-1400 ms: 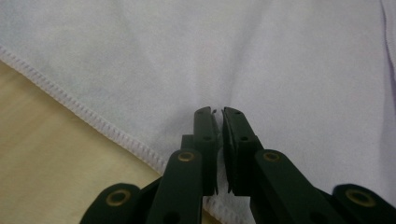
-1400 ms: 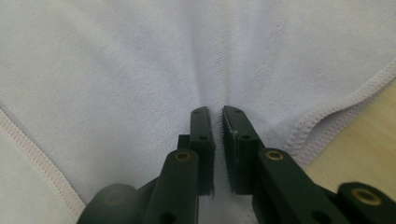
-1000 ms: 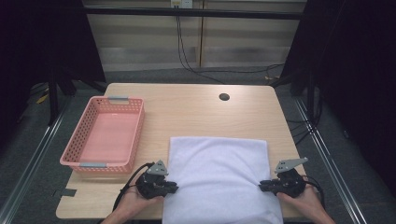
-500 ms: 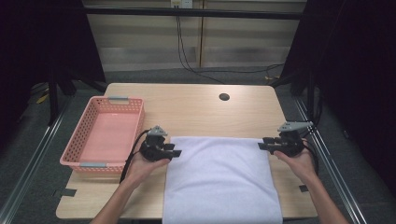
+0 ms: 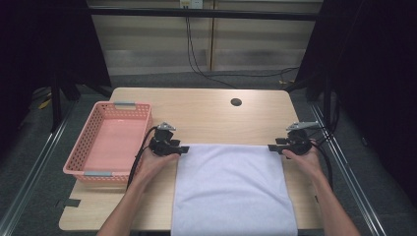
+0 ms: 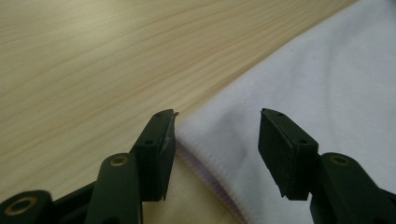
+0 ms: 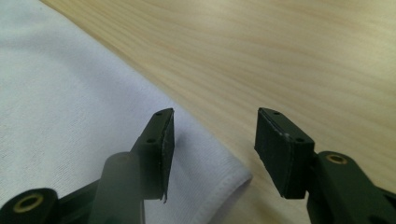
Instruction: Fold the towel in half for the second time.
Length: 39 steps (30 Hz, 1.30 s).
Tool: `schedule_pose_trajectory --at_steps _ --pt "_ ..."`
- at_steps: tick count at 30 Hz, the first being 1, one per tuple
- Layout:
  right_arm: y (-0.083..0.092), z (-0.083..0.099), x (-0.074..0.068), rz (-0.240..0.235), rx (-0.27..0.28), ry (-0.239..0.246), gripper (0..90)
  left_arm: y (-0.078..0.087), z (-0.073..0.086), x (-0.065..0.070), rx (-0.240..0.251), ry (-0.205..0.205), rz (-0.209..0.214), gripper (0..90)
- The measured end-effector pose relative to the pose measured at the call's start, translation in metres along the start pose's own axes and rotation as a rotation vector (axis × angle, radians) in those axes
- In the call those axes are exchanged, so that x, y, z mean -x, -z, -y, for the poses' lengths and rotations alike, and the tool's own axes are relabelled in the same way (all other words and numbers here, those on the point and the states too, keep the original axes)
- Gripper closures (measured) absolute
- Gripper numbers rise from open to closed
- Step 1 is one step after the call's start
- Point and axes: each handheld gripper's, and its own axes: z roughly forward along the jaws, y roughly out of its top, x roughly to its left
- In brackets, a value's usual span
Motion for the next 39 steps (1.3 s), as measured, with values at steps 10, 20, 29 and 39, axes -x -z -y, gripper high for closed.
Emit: schedule_pose_trajectory --at_steps 10,20,29,39 --pt "-0.007 0.010 0.002 -0.023 -0.025 -0.019 54.7 -0.009 0.003 -0.001 -0.009 -0.012 0.002 44.6" --pt "-0.007 0.009 0.000 -0.066 -0.034 -0.032 79.5 -0.013 0.004 0.002 -0.015 -0.036 0.092 82.4" --pt "0.022 -0.007 0.007 -0.076 0.092 -0.057 82.8 0.015 -0.021 0.003 0.143 0.036 0.145 83.1" --pt "0.042 -0.042 0.014 -0.081 0.209 -0.041 83.0 0.041 -0.046 -0.002 0.225 0.007 0.107 83.3"
